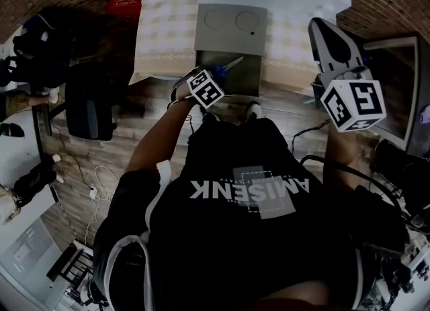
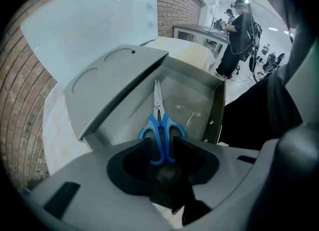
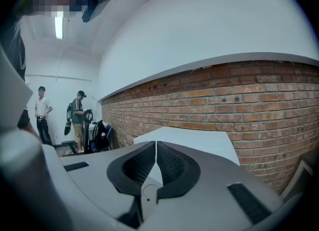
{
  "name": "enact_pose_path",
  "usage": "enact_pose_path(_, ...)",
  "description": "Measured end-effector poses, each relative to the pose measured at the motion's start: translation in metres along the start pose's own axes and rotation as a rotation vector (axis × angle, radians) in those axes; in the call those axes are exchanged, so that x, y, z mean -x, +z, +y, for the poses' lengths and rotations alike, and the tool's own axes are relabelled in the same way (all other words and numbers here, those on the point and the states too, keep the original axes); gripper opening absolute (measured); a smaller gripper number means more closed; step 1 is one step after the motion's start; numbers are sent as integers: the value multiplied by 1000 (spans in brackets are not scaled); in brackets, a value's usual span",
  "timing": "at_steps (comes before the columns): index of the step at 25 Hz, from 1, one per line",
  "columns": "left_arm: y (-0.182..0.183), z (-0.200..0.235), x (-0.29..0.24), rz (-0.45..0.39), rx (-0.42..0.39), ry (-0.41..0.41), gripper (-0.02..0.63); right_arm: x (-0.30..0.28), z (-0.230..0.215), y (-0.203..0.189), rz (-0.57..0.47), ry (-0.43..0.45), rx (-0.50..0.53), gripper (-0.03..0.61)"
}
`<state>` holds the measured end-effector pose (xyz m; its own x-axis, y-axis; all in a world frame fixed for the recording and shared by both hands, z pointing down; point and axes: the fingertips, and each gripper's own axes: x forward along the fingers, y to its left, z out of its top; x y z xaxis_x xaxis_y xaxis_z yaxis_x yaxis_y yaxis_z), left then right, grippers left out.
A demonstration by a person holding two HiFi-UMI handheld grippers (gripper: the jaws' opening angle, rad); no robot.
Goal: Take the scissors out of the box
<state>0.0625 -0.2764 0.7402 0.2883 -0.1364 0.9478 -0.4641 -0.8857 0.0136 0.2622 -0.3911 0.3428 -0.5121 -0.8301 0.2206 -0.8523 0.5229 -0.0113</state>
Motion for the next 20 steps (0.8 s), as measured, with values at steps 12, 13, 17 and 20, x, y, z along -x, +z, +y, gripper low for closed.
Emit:
enact_pose_path(12, 3, -2, -2, 61, -11, -34, 141, 5, -8, -2, -15, 0, -15, 41)
enact_pose_path(13, 3, -2, -2, 62, -15, -32, 136, 6, -9, -2, -14, 1, -15, 41)
enact_pose_path(17, 3, -4, -3, 70, -14, -29, 112, 11, -16, -4, -18, 0, -14, 41)
enact_pose_path(20, 3, -4, -3, 80, 6, -40, 101, 15, -21, -5, -21, -1, -14, 41)
